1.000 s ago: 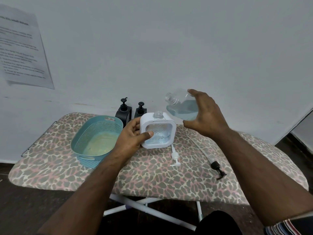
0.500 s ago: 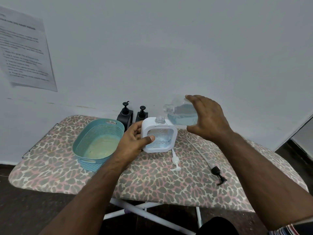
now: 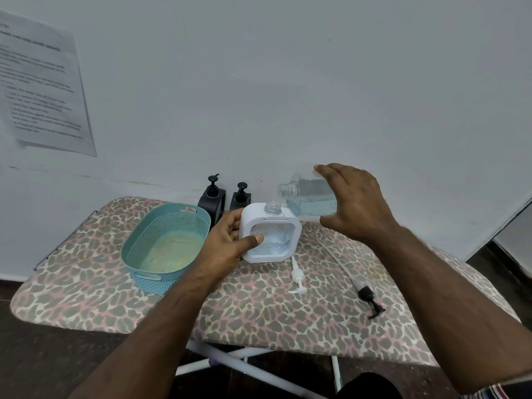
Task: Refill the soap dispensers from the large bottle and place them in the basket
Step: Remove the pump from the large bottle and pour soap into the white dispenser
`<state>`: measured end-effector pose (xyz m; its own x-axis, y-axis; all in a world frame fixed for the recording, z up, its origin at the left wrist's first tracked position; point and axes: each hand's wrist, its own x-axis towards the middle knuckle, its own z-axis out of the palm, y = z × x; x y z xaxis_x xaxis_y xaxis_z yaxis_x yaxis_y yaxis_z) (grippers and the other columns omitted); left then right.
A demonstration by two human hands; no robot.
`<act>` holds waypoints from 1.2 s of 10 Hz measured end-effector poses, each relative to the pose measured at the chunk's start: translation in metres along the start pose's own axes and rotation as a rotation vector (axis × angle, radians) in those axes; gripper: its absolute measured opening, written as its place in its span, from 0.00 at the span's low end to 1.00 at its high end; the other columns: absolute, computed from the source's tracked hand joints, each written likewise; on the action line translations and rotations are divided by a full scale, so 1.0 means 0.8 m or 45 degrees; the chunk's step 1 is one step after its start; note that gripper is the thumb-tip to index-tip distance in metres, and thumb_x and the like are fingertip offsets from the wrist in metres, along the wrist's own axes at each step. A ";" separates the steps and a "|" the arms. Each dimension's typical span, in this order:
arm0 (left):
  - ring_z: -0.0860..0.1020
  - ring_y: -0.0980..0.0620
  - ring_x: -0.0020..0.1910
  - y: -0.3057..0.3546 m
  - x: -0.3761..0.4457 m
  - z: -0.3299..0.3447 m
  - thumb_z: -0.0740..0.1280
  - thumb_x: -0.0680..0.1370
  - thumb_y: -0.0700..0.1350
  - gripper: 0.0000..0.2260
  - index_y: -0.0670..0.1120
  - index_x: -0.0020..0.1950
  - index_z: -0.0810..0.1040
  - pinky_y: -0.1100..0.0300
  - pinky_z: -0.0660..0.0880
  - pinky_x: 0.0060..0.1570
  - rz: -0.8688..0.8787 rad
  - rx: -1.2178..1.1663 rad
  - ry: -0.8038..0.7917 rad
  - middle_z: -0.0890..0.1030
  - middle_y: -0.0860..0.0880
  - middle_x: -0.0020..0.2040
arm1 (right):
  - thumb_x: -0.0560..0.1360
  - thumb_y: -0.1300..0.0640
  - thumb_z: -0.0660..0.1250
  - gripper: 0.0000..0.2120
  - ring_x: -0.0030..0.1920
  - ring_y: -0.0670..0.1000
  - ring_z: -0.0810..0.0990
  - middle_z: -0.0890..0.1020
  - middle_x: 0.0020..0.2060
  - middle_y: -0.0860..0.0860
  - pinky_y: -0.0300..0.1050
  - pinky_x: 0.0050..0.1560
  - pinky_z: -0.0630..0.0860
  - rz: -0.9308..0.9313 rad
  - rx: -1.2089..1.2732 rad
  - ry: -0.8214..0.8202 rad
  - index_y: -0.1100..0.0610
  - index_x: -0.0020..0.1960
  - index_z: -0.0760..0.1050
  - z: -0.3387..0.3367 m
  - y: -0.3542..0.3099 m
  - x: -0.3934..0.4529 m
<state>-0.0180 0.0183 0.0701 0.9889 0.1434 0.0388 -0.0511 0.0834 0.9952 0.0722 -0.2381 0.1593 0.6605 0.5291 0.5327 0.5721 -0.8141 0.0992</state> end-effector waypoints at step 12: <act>0.84 0.46 0.59 -0.010 0.007 0.002 0.77 0.75 0.37 0.27 0.53 0.71 0.75 0.39 0.82 0.57 -0.014 -0.030 0.002 0.83 0.49 0.62 | 0.62 0.47 0.80 0.47 0.68 0.57 0.73 0.74 0.70 0.53 0.61 0.68 0.69 -0.020 -0.090 -0.036 0.52 0.77 0.65 -0.002 0.005 0.000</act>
<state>-0.0117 0.0167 0.0625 0.9891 0.1443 0.0280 -0.0439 0.1082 0.9932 0.0736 -0.2415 0.1615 0.6657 0.5480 0.5065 0.5477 -0.8198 0.1672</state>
